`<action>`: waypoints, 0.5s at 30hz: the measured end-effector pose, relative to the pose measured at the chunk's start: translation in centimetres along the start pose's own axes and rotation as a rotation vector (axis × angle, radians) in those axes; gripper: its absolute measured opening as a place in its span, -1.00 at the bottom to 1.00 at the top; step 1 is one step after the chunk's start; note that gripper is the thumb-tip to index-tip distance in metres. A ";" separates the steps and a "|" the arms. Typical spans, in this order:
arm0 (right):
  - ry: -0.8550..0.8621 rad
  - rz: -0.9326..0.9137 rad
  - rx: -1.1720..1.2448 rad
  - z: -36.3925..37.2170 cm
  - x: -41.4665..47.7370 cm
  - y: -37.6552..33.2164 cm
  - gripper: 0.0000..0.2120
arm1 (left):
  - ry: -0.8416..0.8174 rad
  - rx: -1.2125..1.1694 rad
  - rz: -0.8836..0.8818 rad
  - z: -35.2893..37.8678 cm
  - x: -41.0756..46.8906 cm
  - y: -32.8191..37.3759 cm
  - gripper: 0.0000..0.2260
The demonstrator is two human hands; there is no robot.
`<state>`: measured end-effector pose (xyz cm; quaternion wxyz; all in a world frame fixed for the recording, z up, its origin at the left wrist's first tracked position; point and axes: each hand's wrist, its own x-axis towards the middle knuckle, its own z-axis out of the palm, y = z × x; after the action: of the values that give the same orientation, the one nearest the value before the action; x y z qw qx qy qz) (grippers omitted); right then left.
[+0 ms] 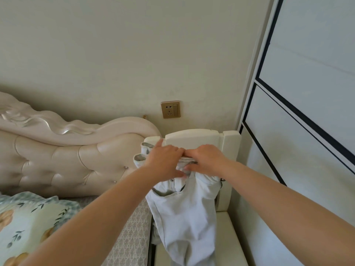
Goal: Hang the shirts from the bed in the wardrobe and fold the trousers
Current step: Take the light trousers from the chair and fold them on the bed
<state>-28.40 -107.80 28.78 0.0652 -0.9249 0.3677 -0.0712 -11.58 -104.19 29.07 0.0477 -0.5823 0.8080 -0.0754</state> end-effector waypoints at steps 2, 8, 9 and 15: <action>0.032 0.008 -0.003 -0.5 0.0 -0.2 -0.70 | -0.065 -0.122 -0.080 -0.9 0.7 0.3 -0.56; 0.081 0.277 0.626 0.4 -2.5 0.9 -0.69 | -0.057 -0.163 -0.026 -1.8 1.2 0.8 -0.64; 0.105 0.336 0.755 0.7 -2.7 1.2 -0.64 | -0.032 -0.156 -0.024 -1.9 1.2 0.7 -0.65; 0.333 0.788 1.523 3.0 -5.3 4.1 -0.62 | 0.122 -0.339 -0.093 -2.5 0.2 -1.7 -0.64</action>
<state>-34.44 -106.95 24.68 0.6309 -0.4128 0.5178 -0.4042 -10.52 -104.73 31.84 -0.1039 -0.6130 0.7829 0.0244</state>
